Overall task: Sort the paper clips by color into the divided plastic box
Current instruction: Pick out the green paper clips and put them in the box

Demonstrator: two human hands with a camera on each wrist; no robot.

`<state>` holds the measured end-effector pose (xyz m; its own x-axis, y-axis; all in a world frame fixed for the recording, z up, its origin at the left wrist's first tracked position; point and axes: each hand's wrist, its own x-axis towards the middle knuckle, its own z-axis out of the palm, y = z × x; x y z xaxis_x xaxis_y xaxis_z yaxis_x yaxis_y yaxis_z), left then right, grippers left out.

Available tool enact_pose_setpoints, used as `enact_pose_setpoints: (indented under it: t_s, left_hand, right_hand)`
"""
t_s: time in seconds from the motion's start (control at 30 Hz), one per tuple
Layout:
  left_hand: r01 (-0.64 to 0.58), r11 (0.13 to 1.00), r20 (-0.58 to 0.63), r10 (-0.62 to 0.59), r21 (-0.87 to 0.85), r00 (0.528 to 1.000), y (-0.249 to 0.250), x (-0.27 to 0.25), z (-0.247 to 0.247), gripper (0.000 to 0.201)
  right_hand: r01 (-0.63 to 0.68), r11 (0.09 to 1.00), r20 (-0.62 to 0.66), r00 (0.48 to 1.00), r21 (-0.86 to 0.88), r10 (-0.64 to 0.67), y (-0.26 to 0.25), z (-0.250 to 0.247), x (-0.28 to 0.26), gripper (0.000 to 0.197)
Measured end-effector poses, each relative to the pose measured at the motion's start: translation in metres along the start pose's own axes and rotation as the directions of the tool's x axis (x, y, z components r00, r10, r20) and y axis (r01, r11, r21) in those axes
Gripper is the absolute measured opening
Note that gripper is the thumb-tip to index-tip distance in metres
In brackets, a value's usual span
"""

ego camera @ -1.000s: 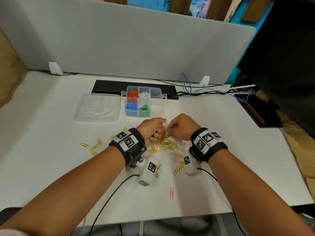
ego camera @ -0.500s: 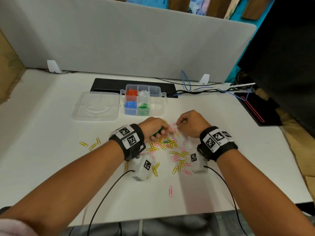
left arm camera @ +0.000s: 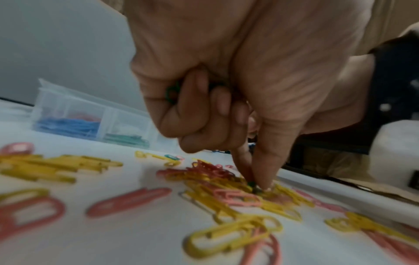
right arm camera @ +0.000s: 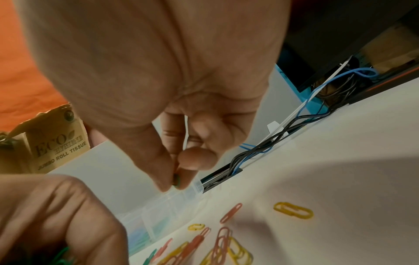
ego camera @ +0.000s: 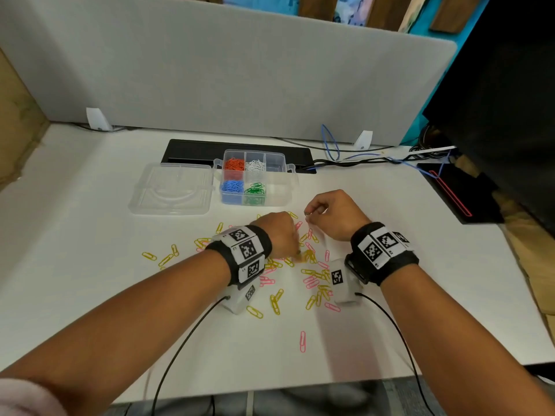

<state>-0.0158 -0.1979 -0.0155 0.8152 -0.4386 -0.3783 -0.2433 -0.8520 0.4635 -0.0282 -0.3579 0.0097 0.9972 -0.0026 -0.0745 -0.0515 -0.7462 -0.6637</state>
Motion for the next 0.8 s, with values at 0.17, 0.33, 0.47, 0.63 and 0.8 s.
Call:
enact_pose_setpoints:
  t_s: [0.17, 0.33, 0.47, 0.63, 0.8]
  left_hand:
    - [0.039, 0.83, -0.021, -0.061, -0.557, 0.998, -0.009, -0.025, -0.023, 0.02]
    - [0.079, 0.051, 0.072, -0.118, -0.996, 0.99, -0.059, -0.054, -0.043, 0.008]
    - [0.041, -0.068, 0.053, -0.18, -0.997, 0.982, -0.084, -0.065, -0.043, 0.016]
    - [0.039, -0.024, 0.044, -0.211, -0.999, 0.977, -0.086, -0.062, -0.041, 0.027]
    - [0.067, 0.042, 0.056, -0.217, -0.997, 0.975, -0.084, -0.056, -0.032, 0.028]
  right_hand:
    - [-0.013, 1.0, -0.007, 1.0, -0.005, 0.013, -0.003, -0.003, 0.001, 0.01]
    - [-0.028, 0.998, 0.055, 0.998, -0.05, 0.031, -0.011, 0.004, 0.006, 0.016]
    - [0.004, 0.994, 0.141, 0.99, -0.109, 0.012, -0.033, 0.027, 0.016, 0.019]
    - [-0.156, 0.974, 0.067, 0.983, -0.163, 0.168, -0.051, 0.056, 0.042, 0.013]
    - [-0.232, 0.916, -0.005, 0.97, -0.327, 0.244, -0.063, 0.065, 0.048, 0.02]
